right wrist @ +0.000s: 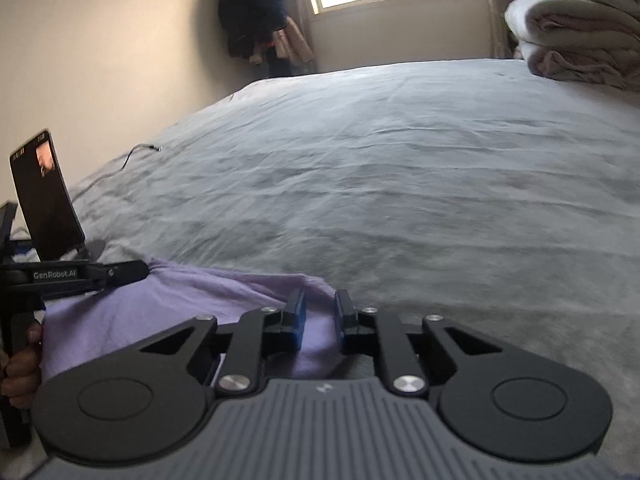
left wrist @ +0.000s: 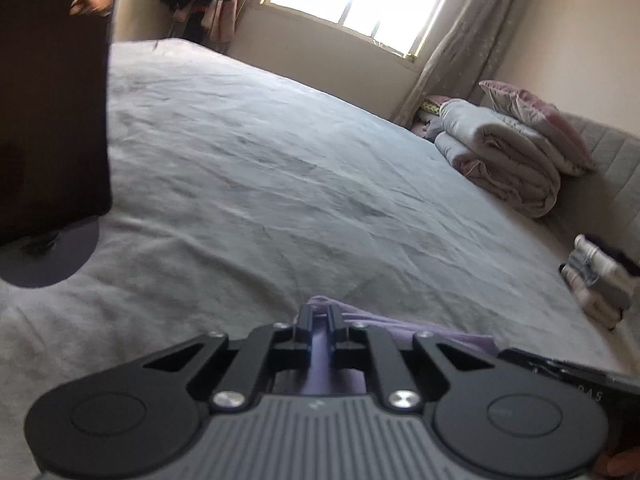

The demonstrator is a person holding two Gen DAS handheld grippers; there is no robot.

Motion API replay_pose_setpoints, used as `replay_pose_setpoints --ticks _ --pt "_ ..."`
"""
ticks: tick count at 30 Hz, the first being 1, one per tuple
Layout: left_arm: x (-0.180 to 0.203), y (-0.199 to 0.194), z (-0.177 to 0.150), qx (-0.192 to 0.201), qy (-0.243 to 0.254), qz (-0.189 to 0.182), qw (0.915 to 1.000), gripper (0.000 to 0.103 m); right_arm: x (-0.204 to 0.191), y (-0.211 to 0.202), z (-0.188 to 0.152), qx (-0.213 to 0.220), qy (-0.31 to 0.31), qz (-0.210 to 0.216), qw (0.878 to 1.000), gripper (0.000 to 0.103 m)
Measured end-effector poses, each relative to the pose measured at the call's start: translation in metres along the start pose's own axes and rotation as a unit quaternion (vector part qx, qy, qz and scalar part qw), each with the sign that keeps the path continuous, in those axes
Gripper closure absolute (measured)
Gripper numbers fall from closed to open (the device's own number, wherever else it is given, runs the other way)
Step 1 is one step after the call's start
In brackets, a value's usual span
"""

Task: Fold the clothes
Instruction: 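Open both grippers and release the folded lavender garment on the bed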

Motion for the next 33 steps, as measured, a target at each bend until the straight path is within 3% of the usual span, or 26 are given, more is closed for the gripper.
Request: replay_pose_setpoints --ticks 3,6,11,15,18,20,24,29,33 --pt "0.001 -0.012 0.001 0.007 0.018 0.014 0.9997 0.088 -0.002 -0.018 0.000 0.007 0.006 0.011 1.000 0.078" --pt "0.002 -0.029 0.002 0.018 0.029 -0.004 0.9994 0.088 -0.017 -0.038 -0.004 0.014 -0.012 0.029 0.999 0.076" --pt "0.010 -0.057 -0.010 0.032 0.100 -0.076 0.9916 0.085 -0.048 -0.056 -0.019 0.014 -0.057 0.043 0.997 0.076" --pt "0.006 -0.058 -0.025 -0.001 0.134 -0.089 0.9870 0.085 -0.065 -0.062 -0.034 0.011 -0.094 0.026 0.995 0.076" --pt "-0.007 -0.060 -0.028 -0.014 0.117 -0.087 0.9892 0.084 -0.072 -0.071 -0.046 0.011 -0.116 0.013 0.993 0.077" --pt "-0.016 -0.059 -0.027 -0.024 0.103 -0.083 0.9909 0.072 -0.070 -0.078 -0.054 0.009 -0.121 0.009 0.993 0.077" --pt "-0.023 -0.058 -0.027 -0.039 0.096 -0.090 0.9906 0.069 -0.060 -0.092 -0.067 0.002 -0.106 0.005 0.994 0.070" --pt "-0.022 -0.064 -0.028 -0.068 0.130 -0.090 0.9851 0.060 -0.042 -0.107 -0.083 -0.006 -0.075 0.028 0.997 0.069" --pt "-0.029 -0.071 -0.025 -0.095 0.120 -0.103 0.9827 0.055 -0.029 -0.114 -0.088 -0.011 -0.052 0.043 0.998 0.068"
Point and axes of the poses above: each gripper's, at about its wrist camera, not at the fingertips, and y roughly the way its jaws point, x to its right, z to its top, the point moved 1 cm from there along y, roughly the way its jaws point, and after that the axes turned 9 degrees about -z, right-handed, at the moved point
